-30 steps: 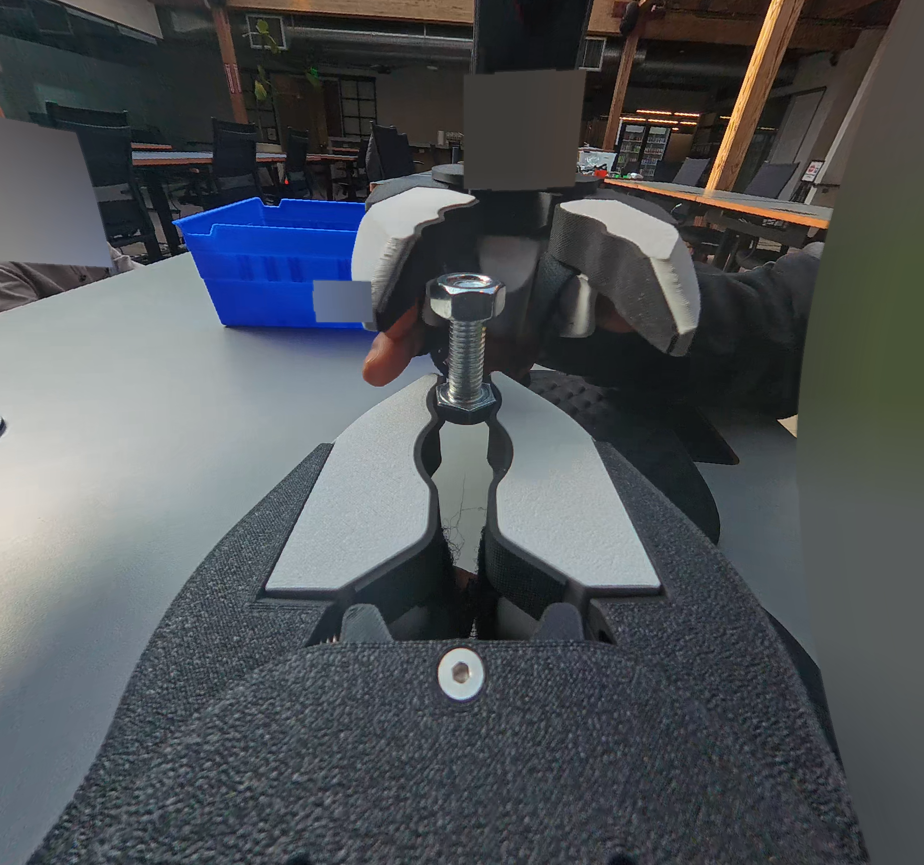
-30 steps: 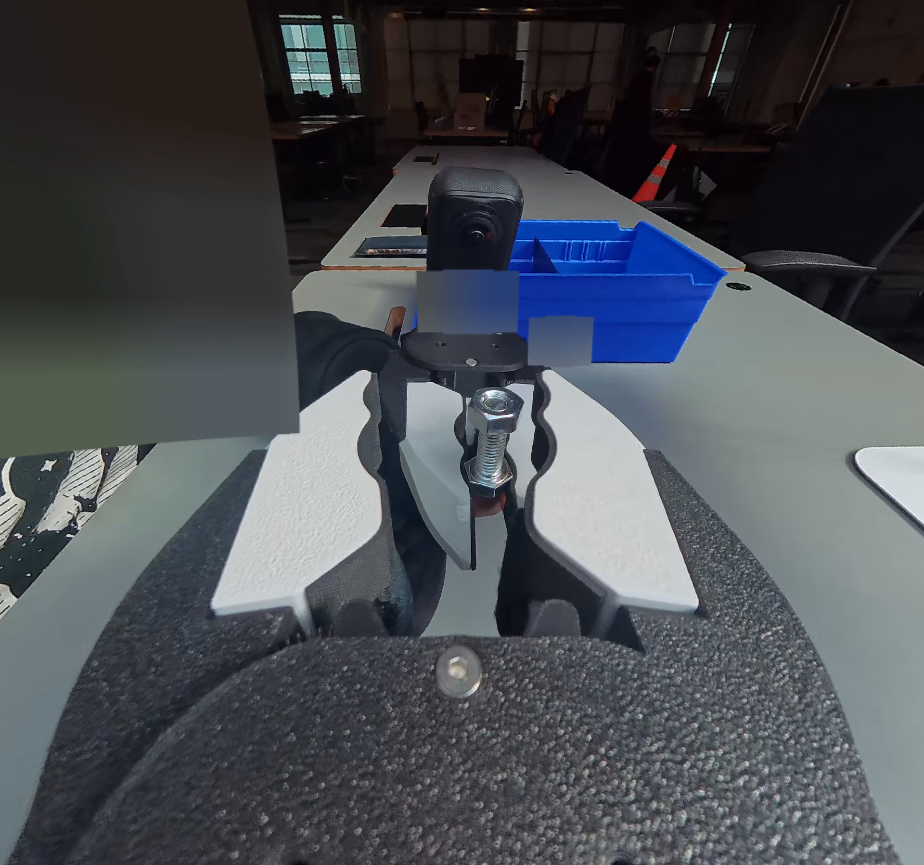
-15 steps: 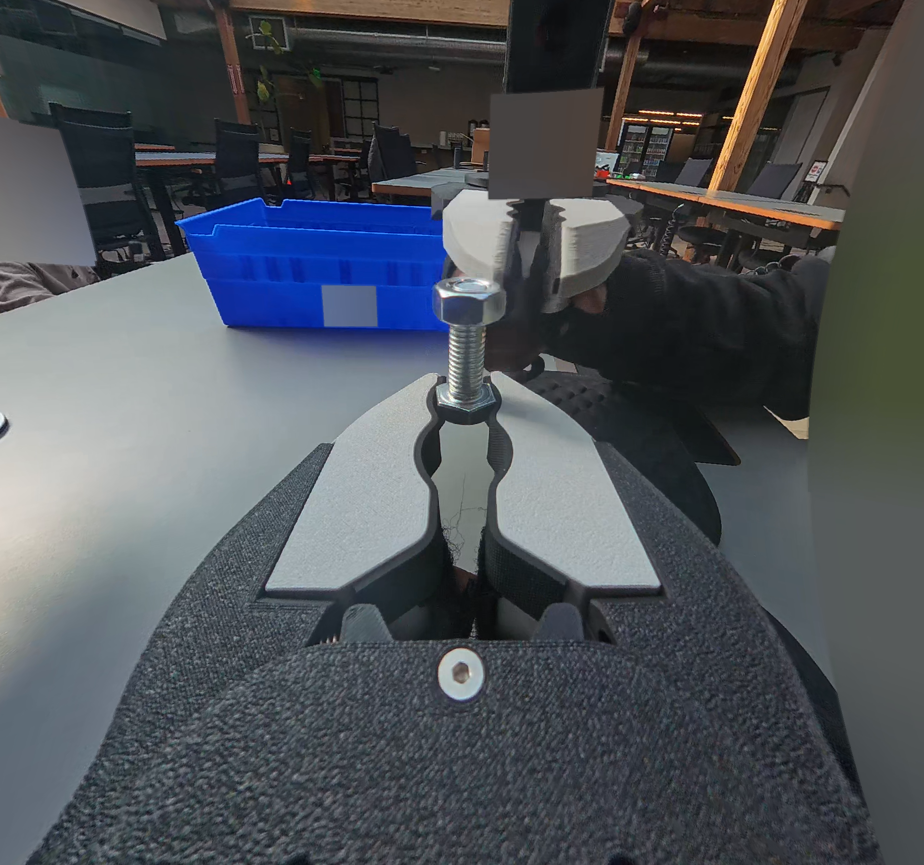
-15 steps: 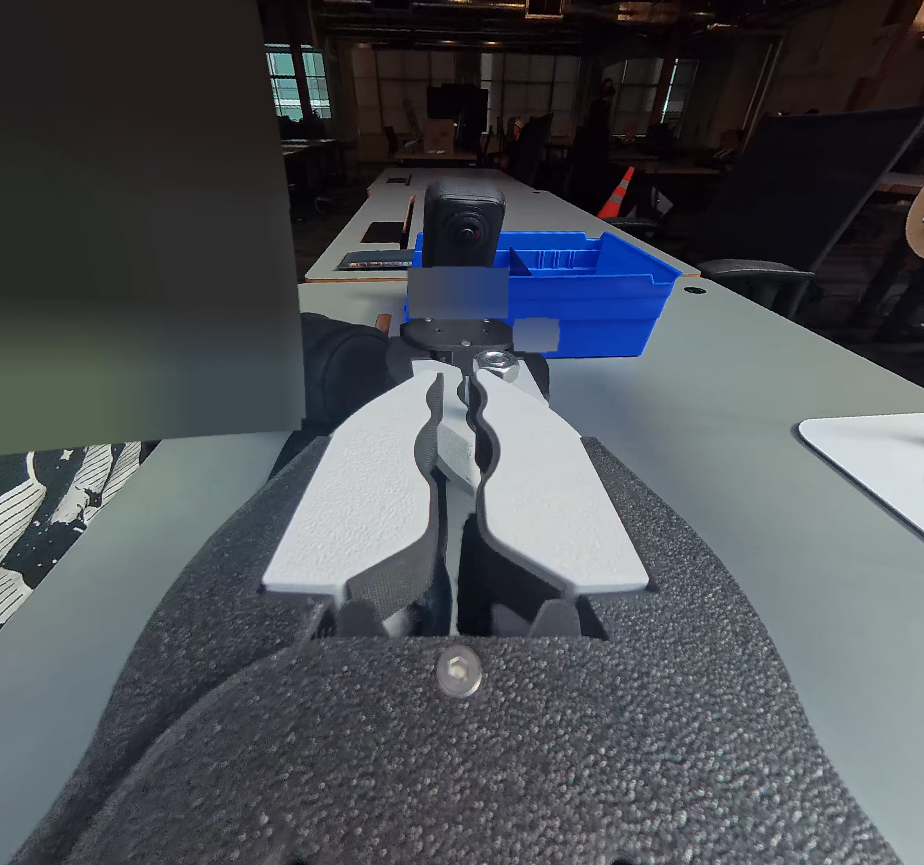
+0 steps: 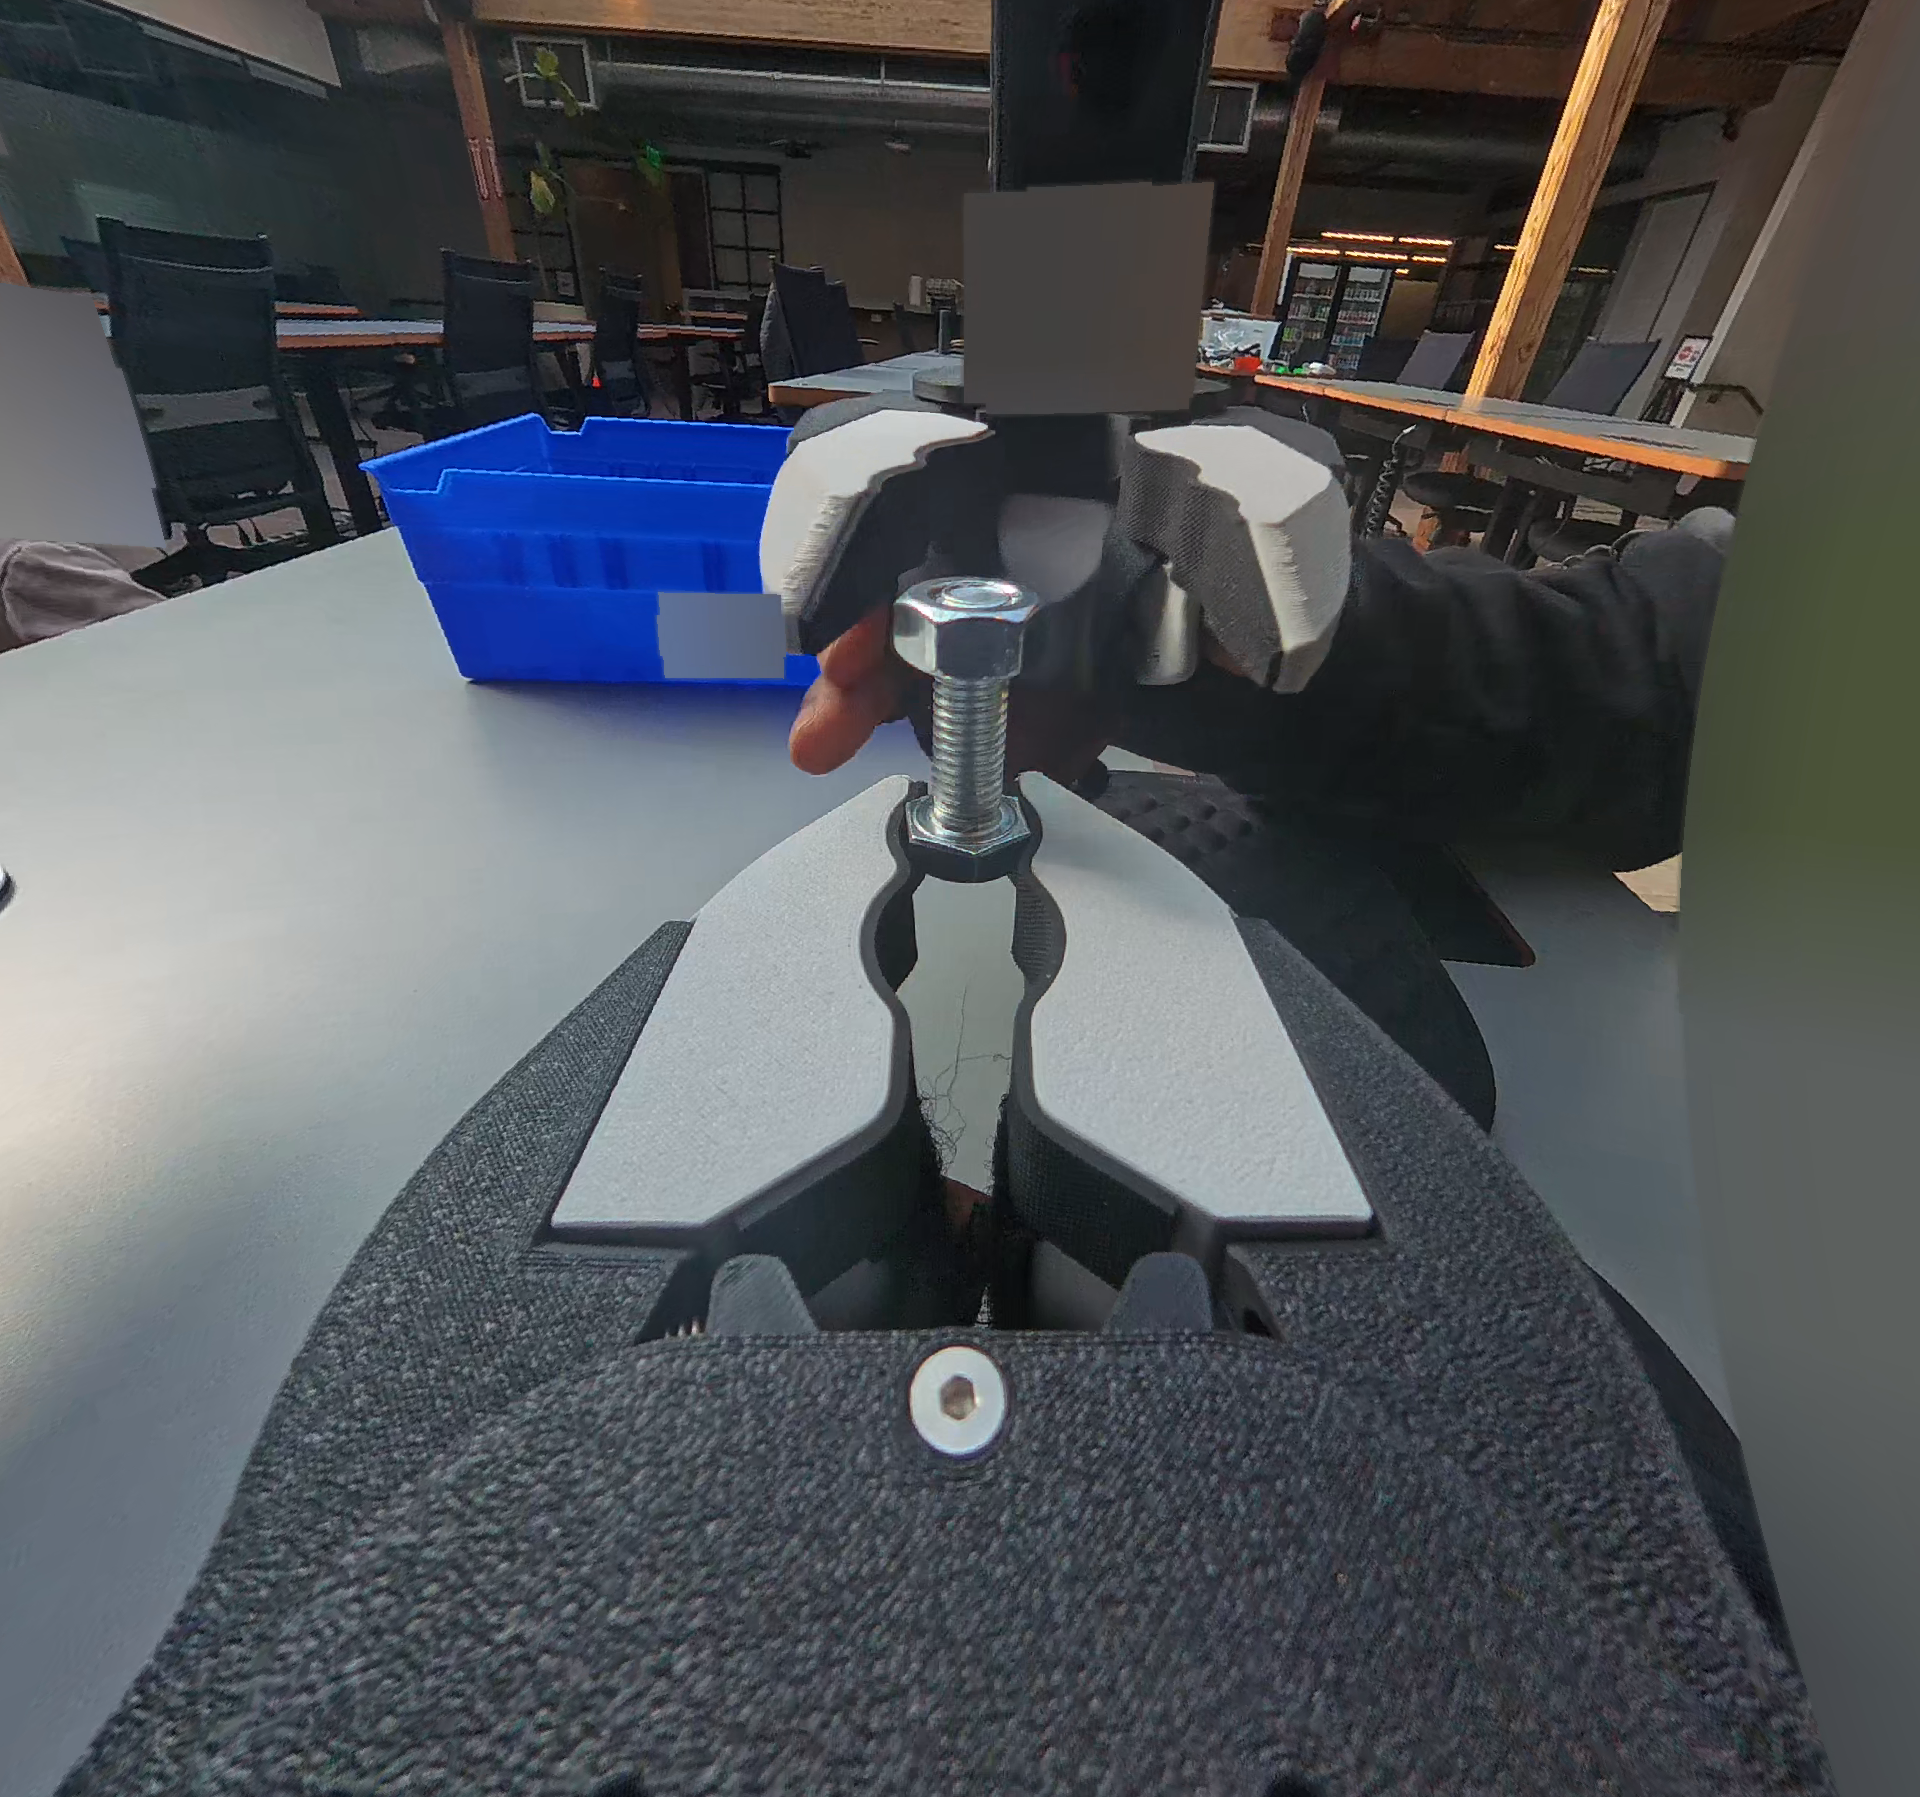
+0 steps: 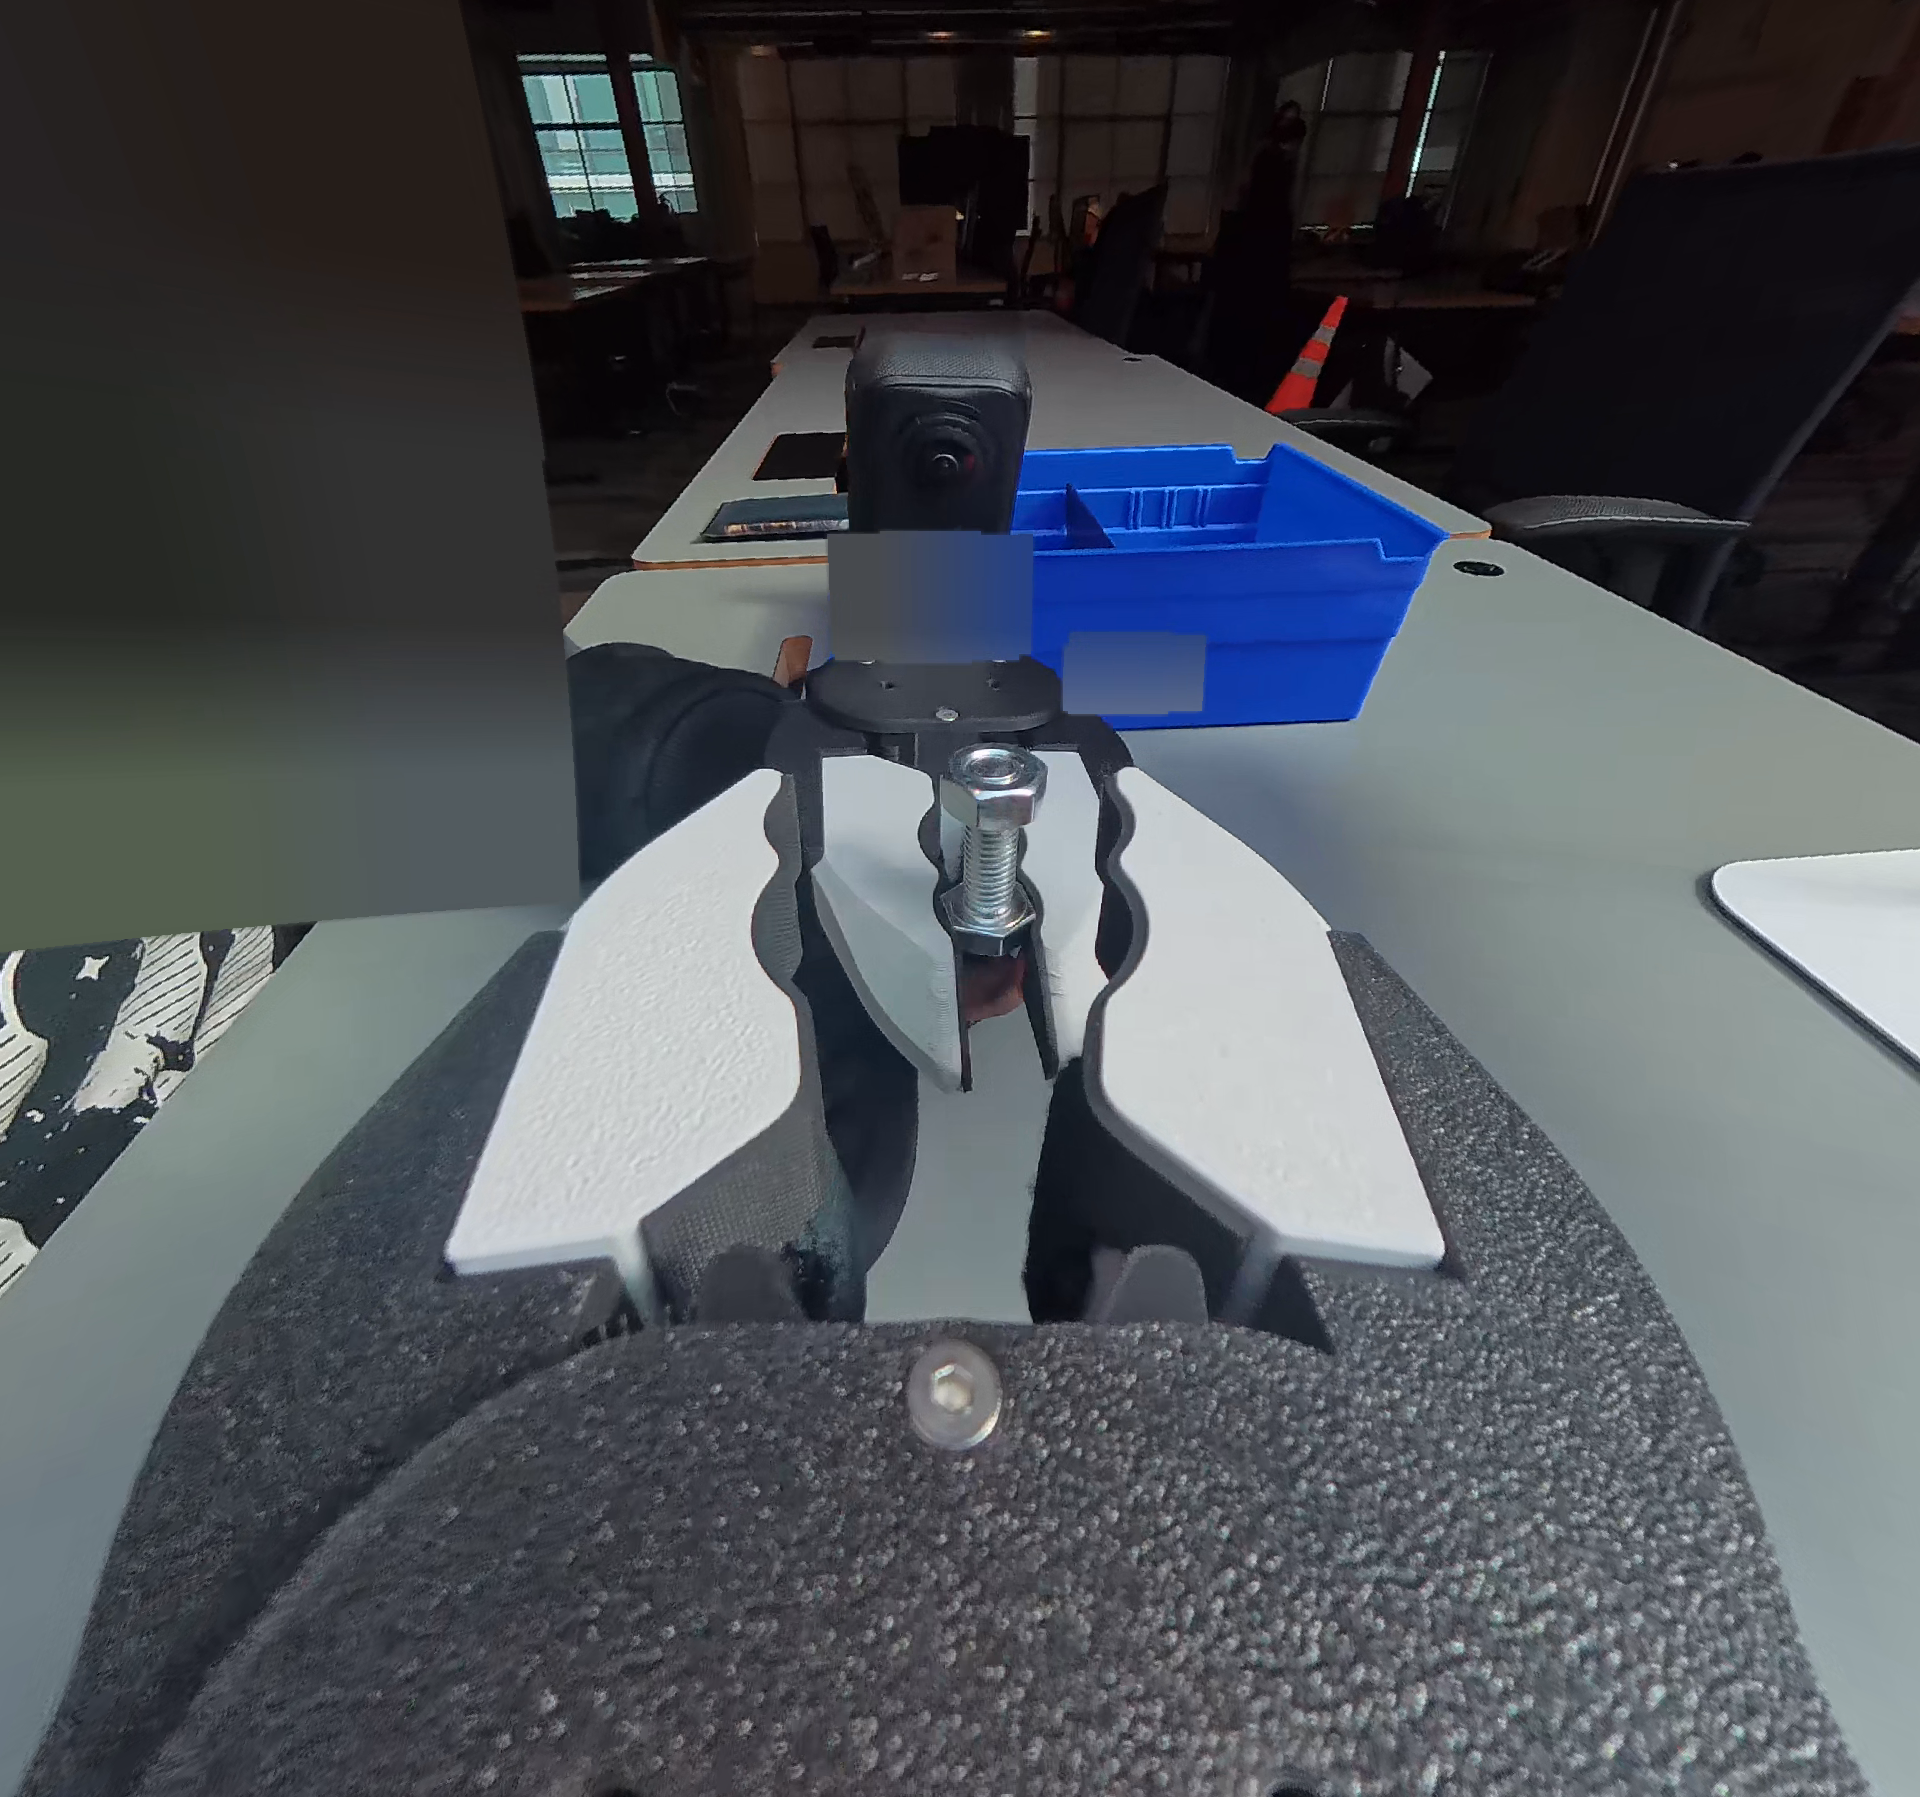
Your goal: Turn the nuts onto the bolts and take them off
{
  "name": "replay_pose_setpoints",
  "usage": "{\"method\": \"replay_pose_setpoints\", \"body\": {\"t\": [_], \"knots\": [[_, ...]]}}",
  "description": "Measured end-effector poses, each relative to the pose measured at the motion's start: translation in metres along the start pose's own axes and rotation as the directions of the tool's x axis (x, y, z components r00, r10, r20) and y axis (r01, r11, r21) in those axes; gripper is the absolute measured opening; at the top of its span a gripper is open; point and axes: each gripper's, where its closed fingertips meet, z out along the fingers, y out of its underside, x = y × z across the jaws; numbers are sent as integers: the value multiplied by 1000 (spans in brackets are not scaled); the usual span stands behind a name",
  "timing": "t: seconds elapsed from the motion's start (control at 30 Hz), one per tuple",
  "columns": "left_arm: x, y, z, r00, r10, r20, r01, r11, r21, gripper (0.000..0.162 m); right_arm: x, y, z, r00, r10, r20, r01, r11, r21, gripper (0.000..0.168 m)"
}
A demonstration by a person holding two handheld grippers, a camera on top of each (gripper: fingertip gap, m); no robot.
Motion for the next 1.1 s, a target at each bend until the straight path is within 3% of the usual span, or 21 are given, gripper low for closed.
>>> {"method": "replay_pose_setpoints", "body": {"t": [0.27,0.6,0.7,0.77,0.83,0.97,1.1], "knots": [[0,0,0,1000,-2,-2,2,1000,1,14,-5,0,17,998,-10,61,11,1000,-15,55],[-1,0,0,1000,-3,1,3,1000,4,14,-4,0,-1,1000,-14,13,14,1000,-3,43],[0,0,0,1000,-1,1,1,1000,3,14,-3,0,-9,1000,-17,-9,17,1000,3,34],[-1,0,0,1000,-3,4,3,1000,4,14,-4,0,-14,1000,-26,-13,26,1000,10,14],[-1,0,0,1000,-4,3,4,1000,4,14,-6,-3,-19,999,-27,-17,27,999,34,4],[-1,0,0,1000,-2,2,2,1000,3,14,-3,-4,-22,999,-24,-36,25,999,41,7],[0,0,0,1000,-2,0,2,1000,4,14,2,-3,-18,999,-8,-44,10,999,40,33]]}}
